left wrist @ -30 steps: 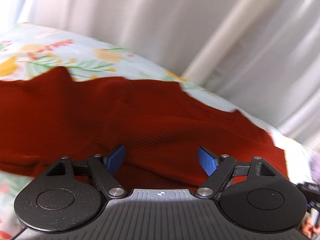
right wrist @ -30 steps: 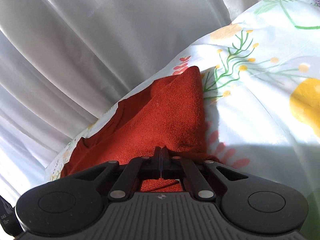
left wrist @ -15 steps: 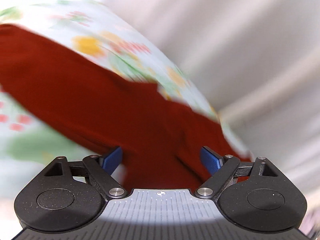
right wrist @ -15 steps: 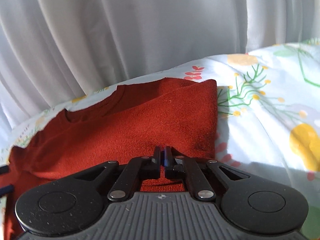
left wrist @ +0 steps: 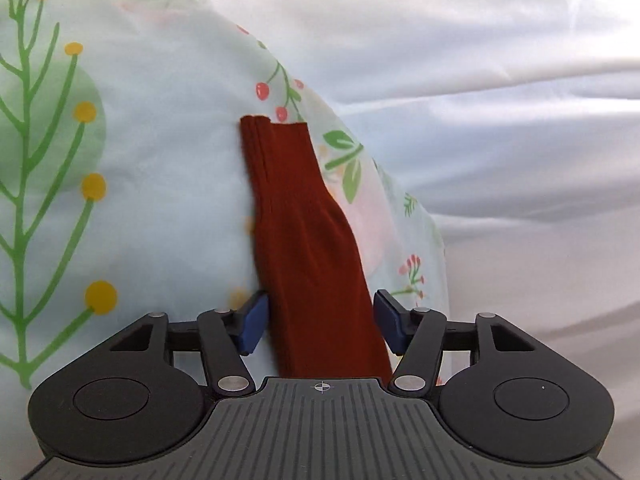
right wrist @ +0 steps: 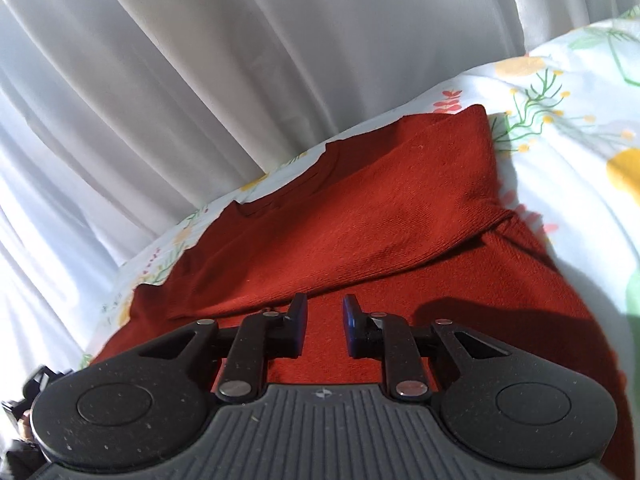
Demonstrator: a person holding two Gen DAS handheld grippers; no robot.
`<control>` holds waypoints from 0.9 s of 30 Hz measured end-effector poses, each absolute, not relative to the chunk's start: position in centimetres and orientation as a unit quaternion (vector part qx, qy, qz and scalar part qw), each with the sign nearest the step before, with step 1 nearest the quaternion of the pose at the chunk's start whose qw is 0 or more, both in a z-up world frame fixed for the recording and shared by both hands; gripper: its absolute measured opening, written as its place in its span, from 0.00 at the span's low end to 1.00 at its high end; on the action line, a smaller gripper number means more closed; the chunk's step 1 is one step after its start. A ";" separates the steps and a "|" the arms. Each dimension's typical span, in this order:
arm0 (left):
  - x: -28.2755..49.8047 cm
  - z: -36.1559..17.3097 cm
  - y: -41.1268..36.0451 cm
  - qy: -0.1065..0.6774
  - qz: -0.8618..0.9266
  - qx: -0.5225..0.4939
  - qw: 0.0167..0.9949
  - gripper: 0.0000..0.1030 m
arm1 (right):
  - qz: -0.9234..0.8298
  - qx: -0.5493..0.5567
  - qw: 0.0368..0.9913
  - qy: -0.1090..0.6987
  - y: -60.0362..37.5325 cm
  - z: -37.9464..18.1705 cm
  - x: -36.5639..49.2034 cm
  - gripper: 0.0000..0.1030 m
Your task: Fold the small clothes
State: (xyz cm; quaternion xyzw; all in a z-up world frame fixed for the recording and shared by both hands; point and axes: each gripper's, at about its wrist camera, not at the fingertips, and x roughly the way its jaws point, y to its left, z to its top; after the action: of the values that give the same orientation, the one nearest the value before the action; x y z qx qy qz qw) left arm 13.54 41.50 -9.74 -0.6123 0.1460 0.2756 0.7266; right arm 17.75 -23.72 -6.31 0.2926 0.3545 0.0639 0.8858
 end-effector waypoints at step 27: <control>22.5 1.5 17.7 0.221 -0.095 -0.296 0.924 0.08 | 0.102 0.321 0.876 0.346 -23.6 -4.8 16.9 0.18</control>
State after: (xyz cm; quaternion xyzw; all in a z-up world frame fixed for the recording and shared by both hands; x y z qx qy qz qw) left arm 22.55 17.66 1.55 -0.2962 0.2211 -0.0953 0.9243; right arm 16.90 -23.57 -4.77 0.3212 0.3460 0.1017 0.8756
